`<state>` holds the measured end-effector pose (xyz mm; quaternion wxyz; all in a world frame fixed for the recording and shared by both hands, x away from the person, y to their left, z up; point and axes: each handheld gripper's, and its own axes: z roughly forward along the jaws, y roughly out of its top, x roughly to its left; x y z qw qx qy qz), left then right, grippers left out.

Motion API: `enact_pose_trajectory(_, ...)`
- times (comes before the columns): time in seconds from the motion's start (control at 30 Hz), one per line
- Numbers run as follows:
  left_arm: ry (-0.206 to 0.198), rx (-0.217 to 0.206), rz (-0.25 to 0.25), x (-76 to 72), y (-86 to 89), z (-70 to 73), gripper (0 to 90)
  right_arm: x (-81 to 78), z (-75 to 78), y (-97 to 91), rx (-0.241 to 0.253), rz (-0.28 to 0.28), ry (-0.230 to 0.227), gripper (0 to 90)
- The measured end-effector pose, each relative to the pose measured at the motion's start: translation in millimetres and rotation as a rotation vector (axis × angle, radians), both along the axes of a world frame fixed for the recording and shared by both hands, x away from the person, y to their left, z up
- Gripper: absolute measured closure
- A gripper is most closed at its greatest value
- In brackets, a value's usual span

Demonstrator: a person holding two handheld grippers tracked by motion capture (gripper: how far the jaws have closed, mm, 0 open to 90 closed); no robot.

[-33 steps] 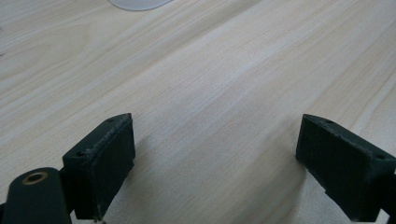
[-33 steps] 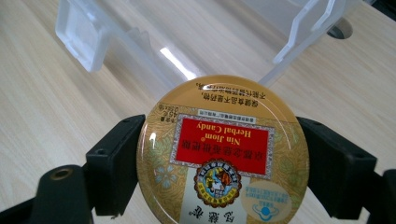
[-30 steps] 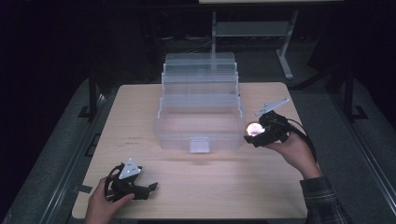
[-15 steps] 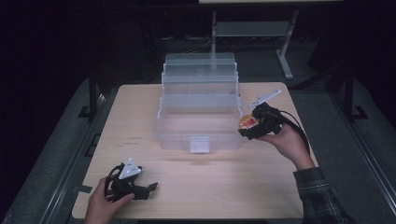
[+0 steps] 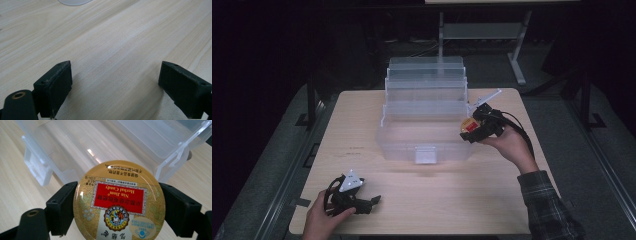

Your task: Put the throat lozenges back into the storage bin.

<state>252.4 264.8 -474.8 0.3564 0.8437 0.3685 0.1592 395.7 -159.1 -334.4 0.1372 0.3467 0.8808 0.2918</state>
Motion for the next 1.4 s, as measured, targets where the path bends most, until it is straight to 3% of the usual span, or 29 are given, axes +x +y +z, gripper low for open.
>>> enact_pose_trajectory(0.8,0.000,0.000,0.000,0.0,0.0,0.0,10.9,21.3,-13.5,23.2,-0.006,0.009,0.041,19.7)
enact_pose_trajectory(1.4,0.000,0.000,0.000,0.0,0.0,0.0,10.9,26.5,-21.9,24.2,-0.016,0.009,0.066,19.5)
